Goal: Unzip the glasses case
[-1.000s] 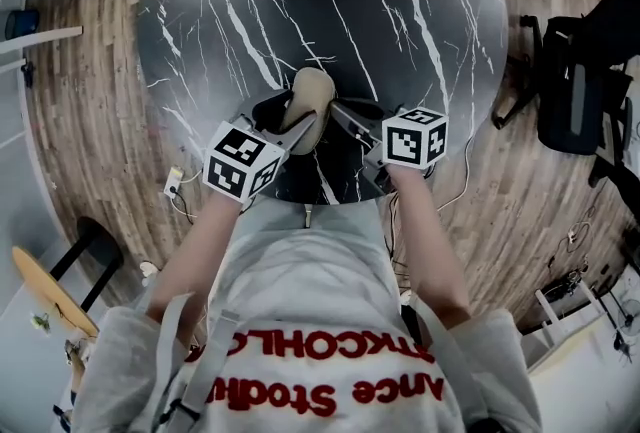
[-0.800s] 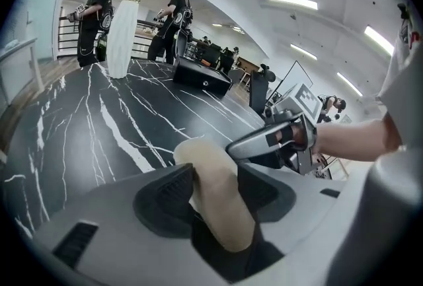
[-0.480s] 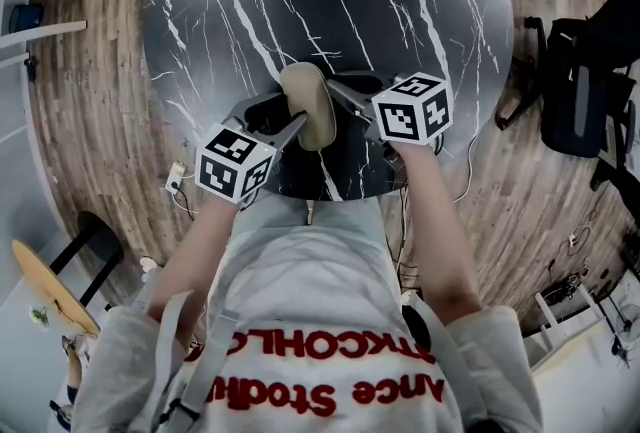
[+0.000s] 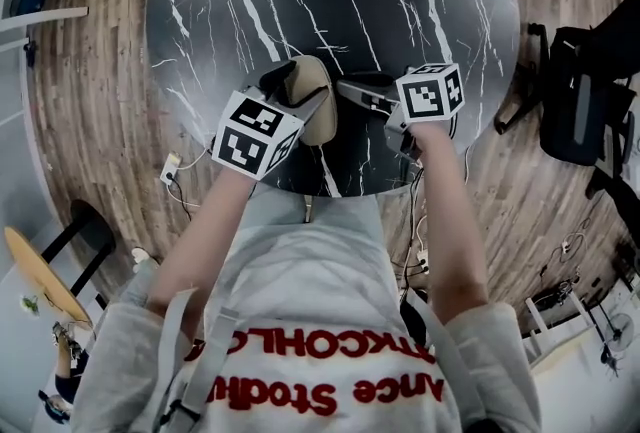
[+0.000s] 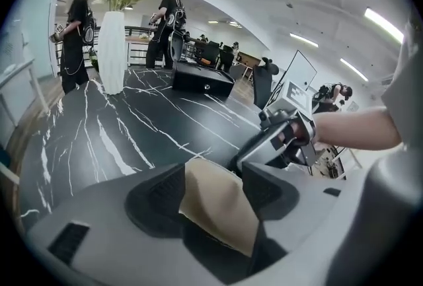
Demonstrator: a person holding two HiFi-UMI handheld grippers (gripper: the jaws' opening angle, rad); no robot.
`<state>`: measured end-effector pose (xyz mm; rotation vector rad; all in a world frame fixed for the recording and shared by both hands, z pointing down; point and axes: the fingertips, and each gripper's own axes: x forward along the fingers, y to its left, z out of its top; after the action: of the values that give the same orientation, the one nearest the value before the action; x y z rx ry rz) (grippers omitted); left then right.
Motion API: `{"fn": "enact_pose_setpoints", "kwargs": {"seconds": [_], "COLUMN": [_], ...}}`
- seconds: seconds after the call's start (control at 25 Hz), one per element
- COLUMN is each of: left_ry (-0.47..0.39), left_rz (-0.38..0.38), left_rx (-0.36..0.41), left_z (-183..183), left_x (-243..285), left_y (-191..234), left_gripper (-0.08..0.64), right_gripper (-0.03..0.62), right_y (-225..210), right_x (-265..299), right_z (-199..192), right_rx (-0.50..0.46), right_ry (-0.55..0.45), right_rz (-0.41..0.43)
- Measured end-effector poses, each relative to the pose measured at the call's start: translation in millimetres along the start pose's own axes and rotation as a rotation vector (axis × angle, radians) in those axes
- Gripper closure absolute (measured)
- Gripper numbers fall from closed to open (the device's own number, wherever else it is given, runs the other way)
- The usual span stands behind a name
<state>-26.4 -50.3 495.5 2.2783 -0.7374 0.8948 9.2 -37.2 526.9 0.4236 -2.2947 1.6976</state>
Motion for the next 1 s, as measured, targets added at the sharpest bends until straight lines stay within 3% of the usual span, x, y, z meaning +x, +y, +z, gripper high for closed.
{"fn": "enact_pose_setpoints", "kwargs": {"seconds": [0.32, 0.72, 1.0], "left_ry": [0.014, -0.025, -0.058], "left_rz": [0.067, 0.066, 0.077], "left_rx": [0.107, 0.105, 0.071], "left_z": [-3, -6, -4], "left_x": [1, 4, 3], "left_y": [-3, -2, 1], "left_gripper": [0.312, 0.333, 0.343], "right_gripper": [0.515, 0.563, 0.58], "right_y": [4, 1, 2], "right_x": [8, 10, 8], "right_z": [0, -2, -15], "right_rx": [-0.02, -0.006, -0.065], "right_ry": [0.099, 0.127, 0.162], "right_rz": [0.035, 0.01, -0.034]}}
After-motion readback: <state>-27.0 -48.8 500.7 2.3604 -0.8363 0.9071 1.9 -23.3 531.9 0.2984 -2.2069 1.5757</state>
